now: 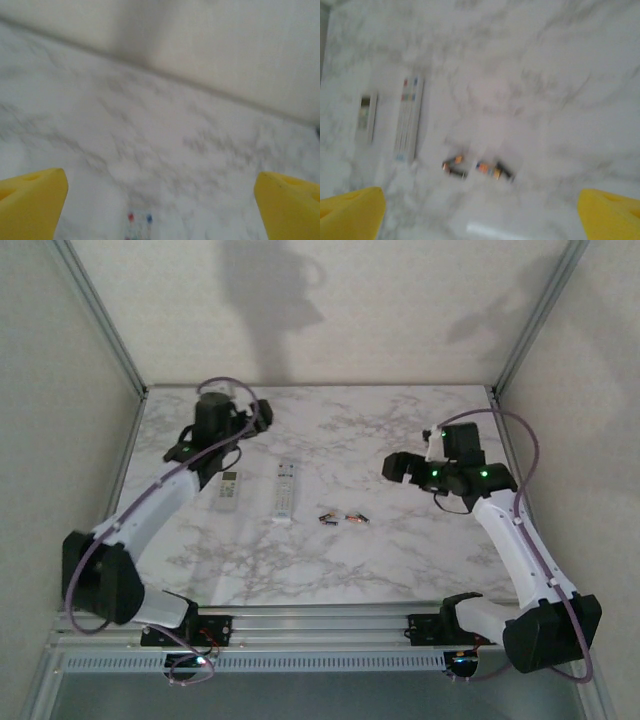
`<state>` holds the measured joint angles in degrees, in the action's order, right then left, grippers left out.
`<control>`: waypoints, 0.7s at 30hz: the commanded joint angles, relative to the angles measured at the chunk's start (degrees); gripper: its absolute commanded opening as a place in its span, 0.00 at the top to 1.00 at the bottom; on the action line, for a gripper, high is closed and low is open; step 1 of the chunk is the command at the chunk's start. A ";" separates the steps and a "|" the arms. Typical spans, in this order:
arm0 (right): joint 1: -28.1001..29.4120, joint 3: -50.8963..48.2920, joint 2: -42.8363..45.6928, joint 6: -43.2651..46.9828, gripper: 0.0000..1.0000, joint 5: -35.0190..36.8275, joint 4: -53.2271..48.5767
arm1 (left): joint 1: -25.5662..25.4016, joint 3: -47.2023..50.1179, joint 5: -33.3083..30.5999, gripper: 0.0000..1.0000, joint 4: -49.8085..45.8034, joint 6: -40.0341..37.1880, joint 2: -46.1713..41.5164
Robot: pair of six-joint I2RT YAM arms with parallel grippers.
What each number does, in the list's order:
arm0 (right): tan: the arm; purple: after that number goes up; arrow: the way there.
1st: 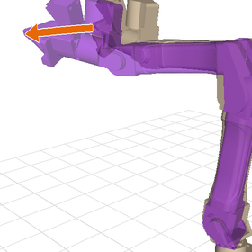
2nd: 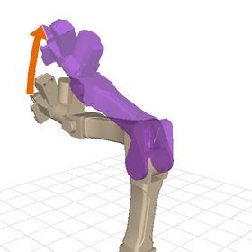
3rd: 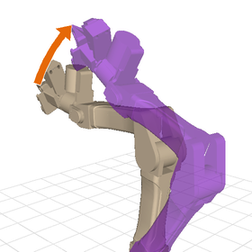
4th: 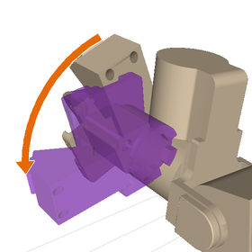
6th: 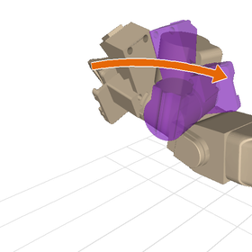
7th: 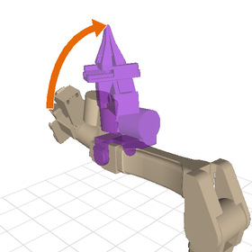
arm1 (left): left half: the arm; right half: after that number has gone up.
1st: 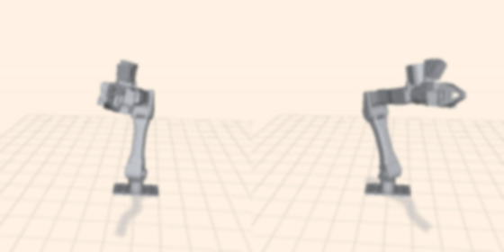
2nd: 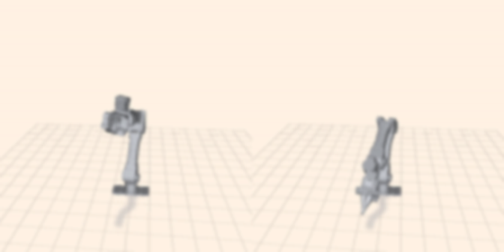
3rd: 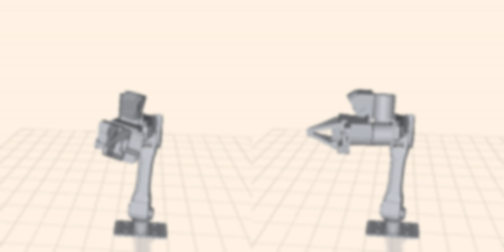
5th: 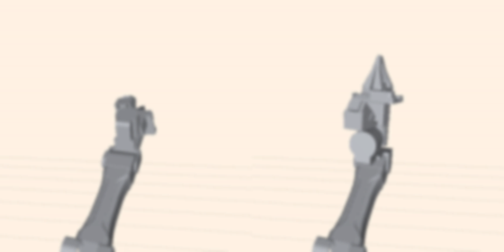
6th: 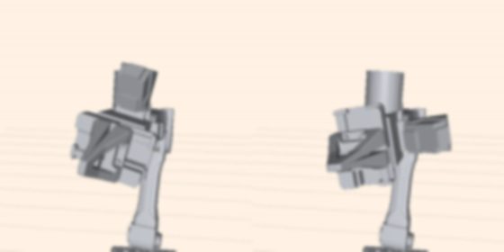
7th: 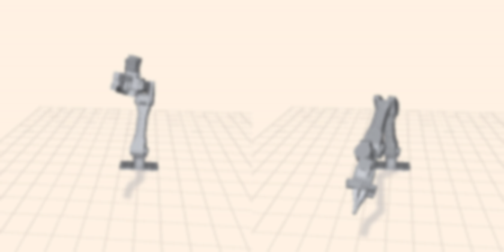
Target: Load the batteries into the remote control
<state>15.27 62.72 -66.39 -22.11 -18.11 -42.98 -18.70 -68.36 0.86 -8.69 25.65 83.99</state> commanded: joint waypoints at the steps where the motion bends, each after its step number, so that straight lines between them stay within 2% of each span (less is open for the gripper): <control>1: 3.31 0.95 0.84 -3.38 0.01 -2.83 -7.62 | -3.95 -4.11 1.69 0.05 -19.76 2.11 7.94; 5: 5.33 -1.35 1.79 -5.34 0.01 -0.30 -6.04 | -7.66 -8.62 -0.16 0.05 -24.20 0.96 16.64; 9: 5.87 -2.03 1.98 -5.64 0.01 0.70 -6.61 | -10.77 -12.50 -5.26 0.06 -28.70 0.42 24.64; 13: 5.95 -2.86 3.04 -6.05 0.01 1.98 -6.81 | -10.93 -12.27 -1.61 0.10 -26.98 0.72 28.41; 21: 6.05 -2.47 3.94 -6.28 0.01 3.34 -7.63 | -10.92 -11.71 0.03 0.36 -24.40 -0.42 32.64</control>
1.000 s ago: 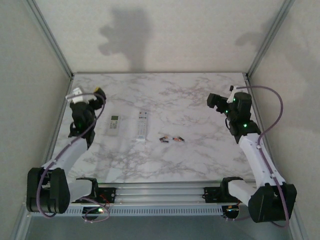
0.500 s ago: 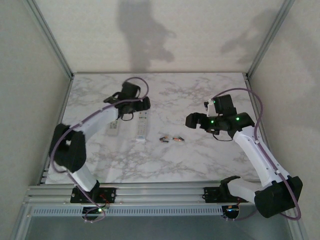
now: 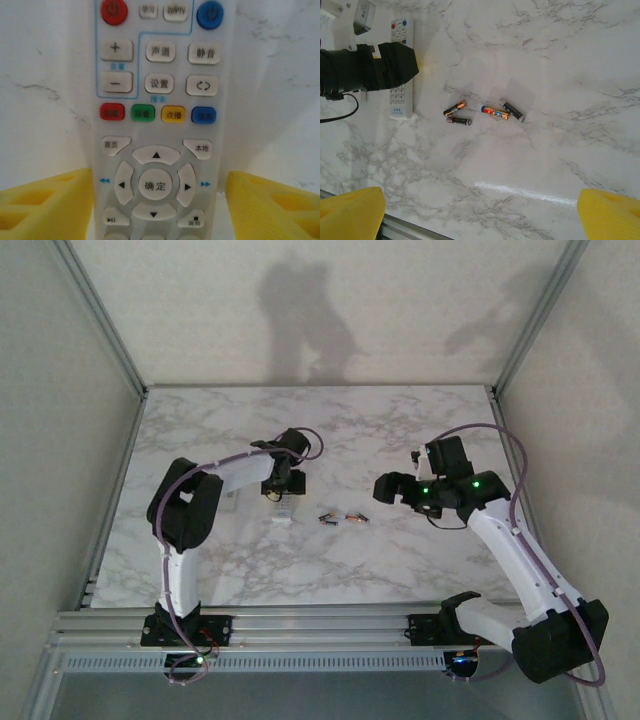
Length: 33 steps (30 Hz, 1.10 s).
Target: Load the batteries into the remote control
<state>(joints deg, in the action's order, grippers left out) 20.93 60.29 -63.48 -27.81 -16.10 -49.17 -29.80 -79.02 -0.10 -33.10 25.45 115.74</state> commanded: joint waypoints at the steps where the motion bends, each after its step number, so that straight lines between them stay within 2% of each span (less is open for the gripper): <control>1: 0.42 0.00 1.08 -0.79 0.01 1.57 -1.46 | 0.18 -0.98 1.34 0.39 0.21 -0.37 1.17; 5: 0.40 1.06 1.87 -2.29 0.01 1.65 -0.79 | 0.30 -0.69 2.21 0.52 1.18 -0.89 1.00; 7: 0.39 2.24 2.58 -3.27 0.01 1.41 0.24 | 0.44 -0.74 4.83 0.55 2.40 -0.97 -1.00; 11: 0.42 5.65 4.06 -5.03 0.01 0.20 3.96 | 0.98 -2.17 16.23 0.63 7.97 -0.81 -8.94; 15: 0.38 8.12 4.86 -8.22 0.01 -7.78 13.67 | 0.98 -5.70 29.98 0.69 15.43 1.69 -16.11; 20: 0.84 8.13 3.91 -14.54 0.01 -20.62 31.34 | 1.01 -9.15 42.64 0.72 28.42 10.84 -21.00; 23: 1.87 10.25 1.71 -15.32 0.01 -23.38 36.18 | 0.65 -9.19 48.22 0.75 39.31 18.61 -22.52; 30: 4.81 10.50 -2.31 -21.94 0.01 -28.71 51.24 | -0.91 -8.94 51.95 0.76 56.52 31.53 -24.32; 33: 6.00 10.97 -3.60 -22.62 0.01 -29.33 53.52 | -1.22 -8.41 52.13 0.77 60.86 35.16 -24.28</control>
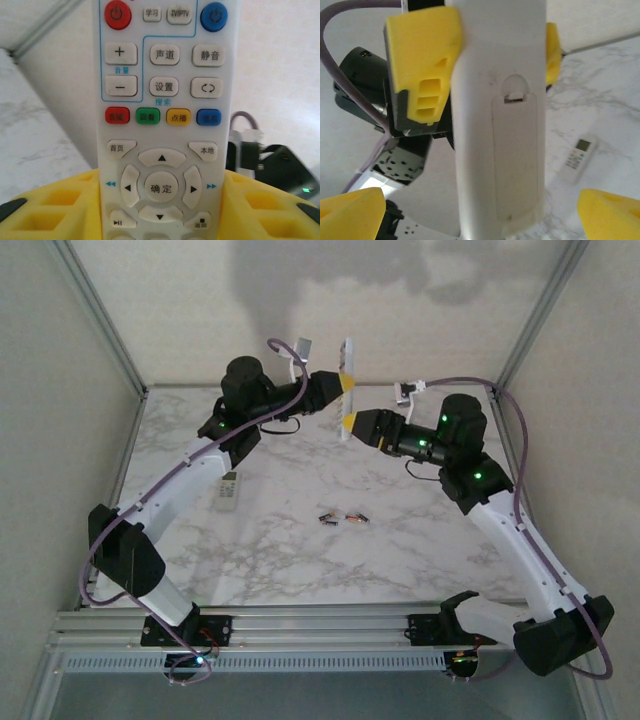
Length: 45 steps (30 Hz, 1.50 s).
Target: Load the batteries into the remote control
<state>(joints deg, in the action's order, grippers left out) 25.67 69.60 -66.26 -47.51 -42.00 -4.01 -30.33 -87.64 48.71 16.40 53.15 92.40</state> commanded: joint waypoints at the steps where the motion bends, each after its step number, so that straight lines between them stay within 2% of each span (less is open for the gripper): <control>1: 1.39 1.66 -1.25 -3.18 0.01 -3.89 9.31 | -0.70 0.43 3.50 0.77 12.84 8.54 -0.82; 4: 1.57 1.41 -1.86 -5.05 0.08 -4.80 12.04 | -0.74 1.47 4.30 0.79 19.14 12.95 -0.60; 7: 1.64 1.48 -1.77 -6.45 0.23 -3.95 13.14 | -0.87 1.95 4.96 0.79 23.54 16.30 -0.45; 10: 1.80 1.67 -1.42 -6.91 0.37 -2.26 13.06 | -0.85 1.78 4.96 0.79 23.89 16.70 -0.58; 17: 2.50 2.41 -1.50 -7.19 0.54 -1.62 13.25 | -1.25 2.08 4.74 0.77 24.49 18.14 -0.62; 18: 2.53 2.47 -1.37 -6.94 0.56 -1.35 13.01 | -1.28 2.08 4.60 0.73 23.94 17.77 -0.58; 19: 2.61 2.64 -1.13 -6.11 0.58 -0.85 12.26 | -1.23 1.95 4.26 0.57 22.65 16.72 -0.84; 20: 2.59 3.13 -0.75 -4.06 0.59 0.13 9.80 | -1.21 1.55 3.65 0.34 19.60 14.56 -1.21; 21: 2.55 3.80 -0.38 -1.63 0.59 1.44 6.92 | -1.14 0.68 2.55 0.17 14.80 10.91 -1.76; 22: 2.62 5.43 0.22 4.03 0.59 4.86 0.33 | -1.14 -1.48 -0.06 0.05 5.01 4.12 -2.63; 23: 2.59 6.78 0.63 8.91 0.59 8.17 -5.12 | -1.18 -4.04 -3.68 0.01 -5.37 -2.47 -3.29; 24: 2.72 8.12 0.93 14.76 0.60 13.15 -11.40 | -1.24 -6.72 -9.53 0.01 -15.08 -8.84 -4.10; 26: 3.96 10.83 0.87 27.06 0.62 25.39 -22.13 | -1.07 -8.74 -18.38 0.01 -25.94 -13.35 -5.67; 28: 6.39 12.50 0.16 37.35 0.62 37.16 -28.06 | -0.11 -8.38 -19.23 0.01 -29.18 -12.71 -6.35; 30: 7.25 14.23 -1.09 43.63 0.62 42.46 -31.78 | 0.17 -8.10 -16.28 0.07 -30.18 -12.02 -5.79; 34: 10.29 17.54 -3.39 50.09 0.62 44.90 -36.89 | -0.34 -5.91 -10.24 0.20 -26.47 -9.88 -4.92; 41: 13.61 16.02 -3.66 52.08 0.62 41.56 -36.95 | -0.48 -2.31 -6.10 0.45 -16.87 -4.51 -4.16; 45: 14.20 15.80 -4.51 51.72 0.62 41.48 -37.73 | -0.70 -1.71 -5.42 0.58 -15.85 -3.96 -3.60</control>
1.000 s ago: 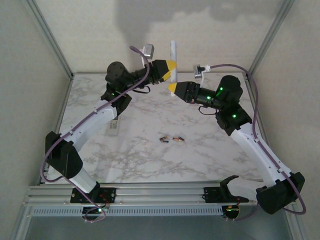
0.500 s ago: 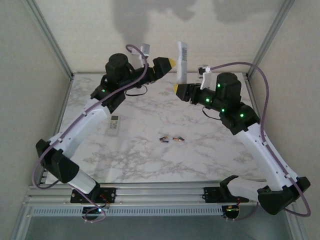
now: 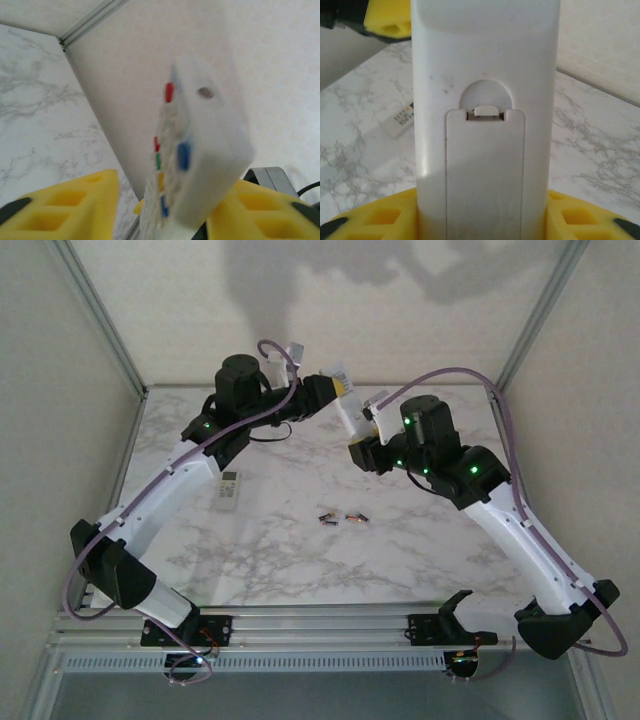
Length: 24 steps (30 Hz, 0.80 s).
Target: Load the batteries into the remote control
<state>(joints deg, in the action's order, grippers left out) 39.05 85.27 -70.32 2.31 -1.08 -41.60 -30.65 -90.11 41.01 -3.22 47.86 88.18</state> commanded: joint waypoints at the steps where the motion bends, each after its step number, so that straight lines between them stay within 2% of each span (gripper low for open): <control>1: 0.99 -0.12 -0.47 2.00 0.62 0.30 -0.01 | -0.37 1.18 2.59 0.60 4.32 1.74 0.75; 6: 1.22 -0.35 -0.62 1.61 0.62 -1.39 1.16 | -0.46 2.59 5.28 0.74 7.82 4.26 1.59; 11: 1.31 0.41 -1.53 0.10 0.61 -3.11 1.57 | -0.46 1.91 7.38 0.79 9.86 5.59 2.40; 13: 1.25 0.68 -1.65 -0.57 0.59 -3.09 1.87 | -0.48 1.22 7.59 0.84 8.95 4.34 2.51; 17: 1.22 3.35 -1.58 -6.96 0.28 -0.10 0.45 | -0.46 -1.29 3.92 0.95 2.34 -6.16 1.59; 19: 0.84 5.59 -0.62 -16.05 0.16 1.50 -0.90 | -0.51 -2.84 -0.92 1.00 -2.38 -15.59 0.82; 22: -0.81 5.14 2.01 -31.38 0.09 -0.76 0.60 | -0.55 -2.75 -7.98 1.00 -5.00 -24.16 0.15; 24: -2.49 3.09 3.82 -41.85 0.08 -3.40 2.65 | -0.48 -2.82 -7.80 1.00 -4.57 -26.67 0.59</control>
<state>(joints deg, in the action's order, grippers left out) 38.54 88.62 -69.82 -19.75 -1.19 -42.06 -31.05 -90.96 37.87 -6.02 32.01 90.24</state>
